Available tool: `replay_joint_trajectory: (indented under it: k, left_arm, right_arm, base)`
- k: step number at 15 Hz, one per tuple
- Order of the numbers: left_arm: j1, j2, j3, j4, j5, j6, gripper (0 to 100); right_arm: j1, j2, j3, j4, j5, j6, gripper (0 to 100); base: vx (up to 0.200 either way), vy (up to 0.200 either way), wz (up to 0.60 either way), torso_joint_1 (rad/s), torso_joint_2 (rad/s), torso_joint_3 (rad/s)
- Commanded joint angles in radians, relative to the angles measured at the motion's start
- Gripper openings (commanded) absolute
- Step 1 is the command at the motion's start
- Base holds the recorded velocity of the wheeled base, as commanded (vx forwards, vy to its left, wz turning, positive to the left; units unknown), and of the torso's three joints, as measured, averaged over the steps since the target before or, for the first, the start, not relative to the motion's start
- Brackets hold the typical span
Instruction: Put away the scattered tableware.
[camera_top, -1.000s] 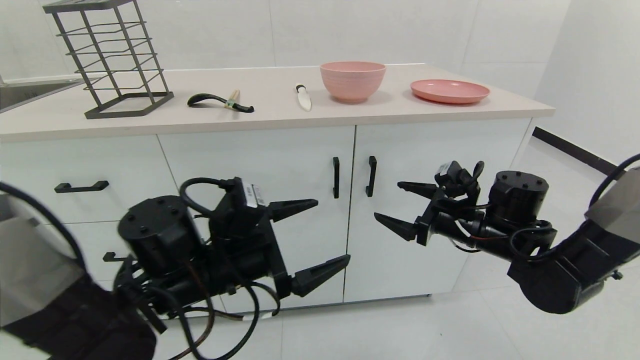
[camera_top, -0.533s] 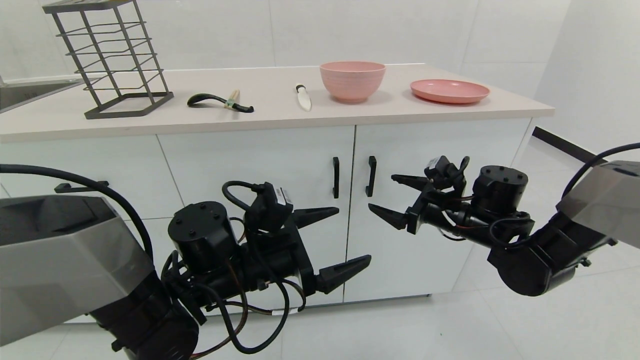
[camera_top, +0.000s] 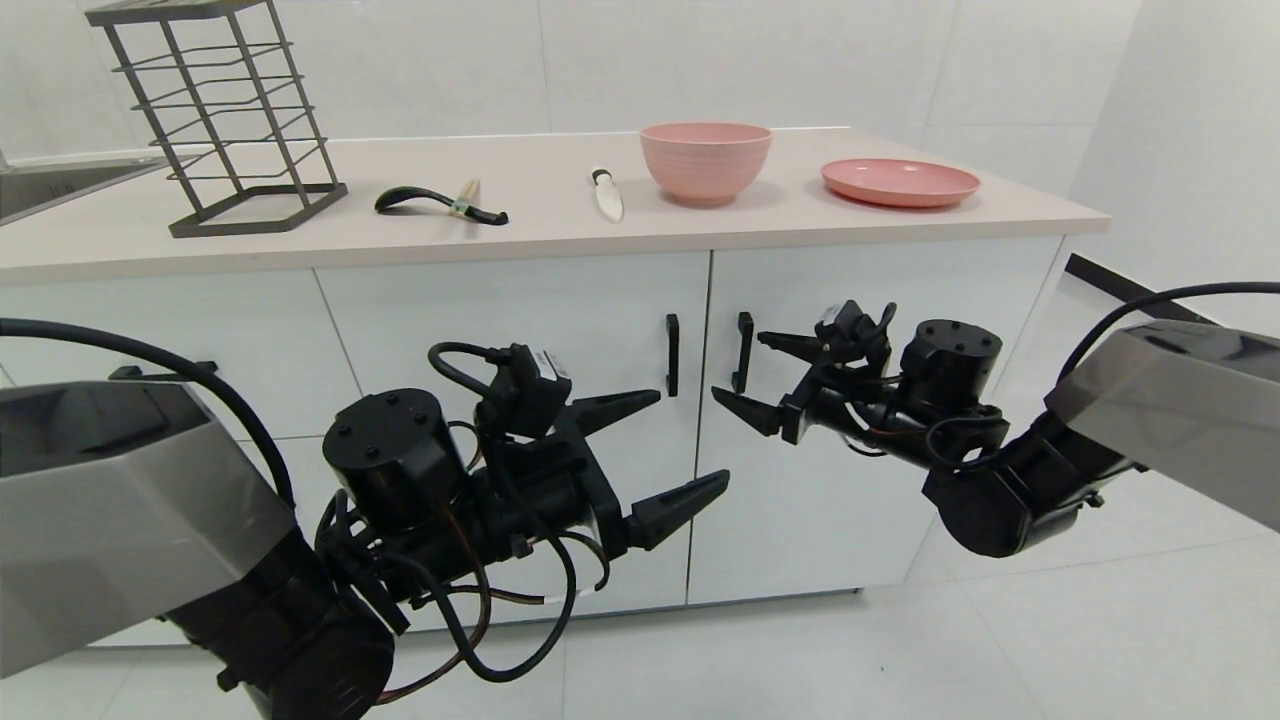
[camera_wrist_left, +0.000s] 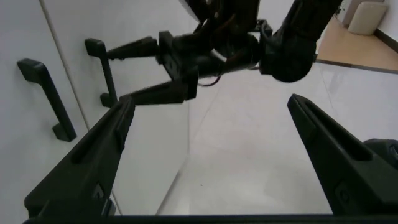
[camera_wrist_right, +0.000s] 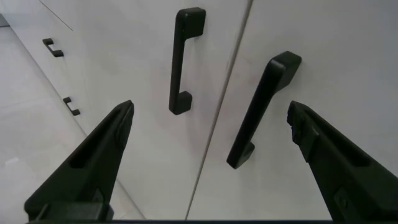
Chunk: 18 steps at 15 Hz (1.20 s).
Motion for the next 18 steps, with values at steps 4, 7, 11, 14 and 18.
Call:
replay_joint_trajectory:
  k: [4, 7, 11, 14, 18]
  left_arm:
    - [0.001, 0.01, -0.069, -0.001, 0.001, -0.001, 100]
    - [0.013, 0.022, -0.095, -0.001, 0.008, -0.003, 100]
    - [0.021, 0.079, -0.142, -0.001, 0.094, -0.001, 100]
    - [0.02, 0.105, -0.177, -0.001, 0.097, -0.003, 100]
    - [0.027, 0.129, -0.204, -0.001, 0.127, -0.001, 100]
  right_arm:
    - [0.025, 0.05, -0.033, -0.001, 0.0, 0.0, 100]
    - [0.025, 0.055, -0.055, -0.002, 0.001, 0.0, 100]
    - [0.039, 0.066, -0.066, -0.006, 0.038, 0.0, 100]
    - [0.048, 0.081, -0.085, -0.007, 0.069, 0.001, 100]
    - [0.048, 0.069, -0.023, -0.033, 0.138, 0.003, 100]
  base:
    - [0.0, 0.0, 0.0, 0.0, 0.0, 0.0]
    - [0.0, 0.0, 0.0, 0.0, 0.0, 0.0]
    - [0.0, 0.0, 0.0, 0.0, 0.0, 0.0]
    - [0.0, 0.0, 0.0, 0.0, 0.0, 0.0]
    - [0.0, 0.0, 0.0, 0.0, 0.0, 0.0]
